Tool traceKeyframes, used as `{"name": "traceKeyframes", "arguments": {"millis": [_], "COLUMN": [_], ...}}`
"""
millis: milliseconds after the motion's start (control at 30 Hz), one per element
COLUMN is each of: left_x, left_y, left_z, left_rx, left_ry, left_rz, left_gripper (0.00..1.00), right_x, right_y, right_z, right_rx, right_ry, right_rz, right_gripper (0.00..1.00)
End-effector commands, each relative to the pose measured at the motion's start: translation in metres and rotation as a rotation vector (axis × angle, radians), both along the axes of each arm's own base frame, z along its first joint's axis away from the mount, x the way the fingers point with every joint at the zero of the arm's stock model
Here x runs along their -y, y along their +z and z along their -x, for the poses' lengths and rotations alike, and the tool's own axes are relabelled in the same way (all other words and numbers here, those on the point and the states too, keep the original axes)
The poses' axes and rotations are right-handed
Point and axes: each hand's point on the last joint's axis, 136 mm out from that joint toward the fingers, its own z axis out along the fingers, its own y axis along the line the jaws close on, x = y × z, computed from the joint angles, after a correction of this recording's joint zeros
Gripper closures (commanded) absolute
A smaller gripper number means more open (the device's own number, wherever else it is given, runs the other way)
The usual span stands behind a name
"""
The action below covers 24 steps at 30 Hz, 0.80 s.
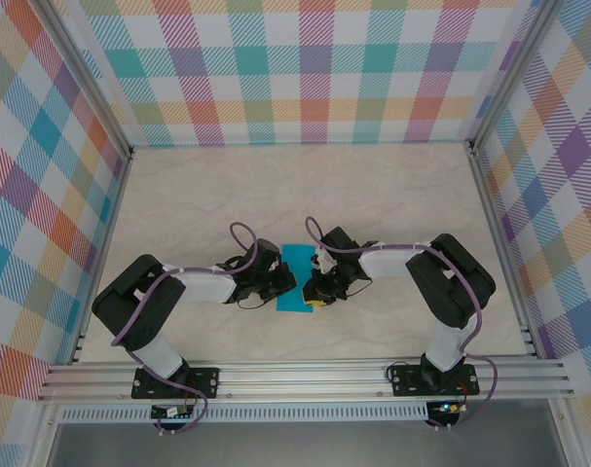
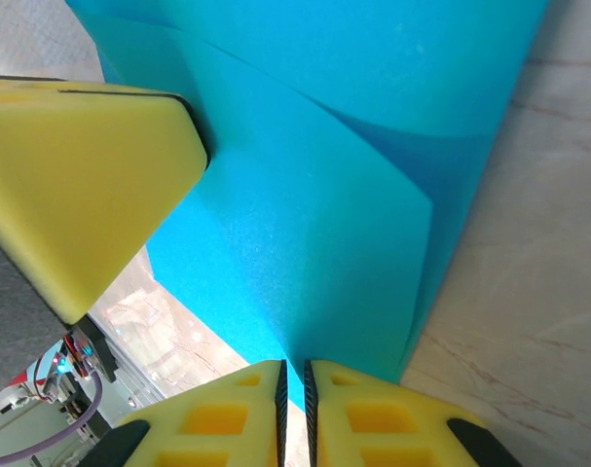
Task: Fold a paper plane with a square sheet of paper (pick it up from the middle)
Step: Fold the triangle a second time at the center of the table.
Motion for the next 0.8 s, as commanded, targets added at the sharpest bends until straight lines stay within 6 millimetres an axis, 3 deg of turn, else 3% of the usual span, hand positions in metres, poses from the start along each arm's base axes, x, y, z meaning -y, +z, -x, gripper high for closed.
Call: {"name": "traceKeyframes", "arguments": {"millis": [0,100,233,467,767], "left_x": [-0.016,-0.016,-0.015,-0.016,-0.019], "left_y": [-0.022,-0.021,-0.02,-0.02,-0.021], "left_z": [0.014,0.014,0.013,0.014,0.014], "left_rx": [-0.055,-0.053,-0.052,-0.05,-0.052], "left_ry": [-0.004,-0.004,-0.004,-0.005,0.0], "left_rz": [-0.098,-0.097,-0.095,-0.1,-0.108], "left_gripper": [1.0,1.0,1.0,1.0,1.0], "right_x": [0.0,-0.006,-0.006,0.018,0.03], "right_y": [0.012,0.018,0.008,-0.019,-0.028], "right_z": [0.005,0.004,0.008,0.026,0.043], "right_rx": [0.0,0.005,-0.014,-0.056,-0.093], "right_ry": [0.009,0.008,0.013,-0.008,-0.017], "right_rz": [-0.002,-0.025,0.004,0.094,0.113], "right_gripper": [0.87,0.89,0.91,0.92,0.92]}}
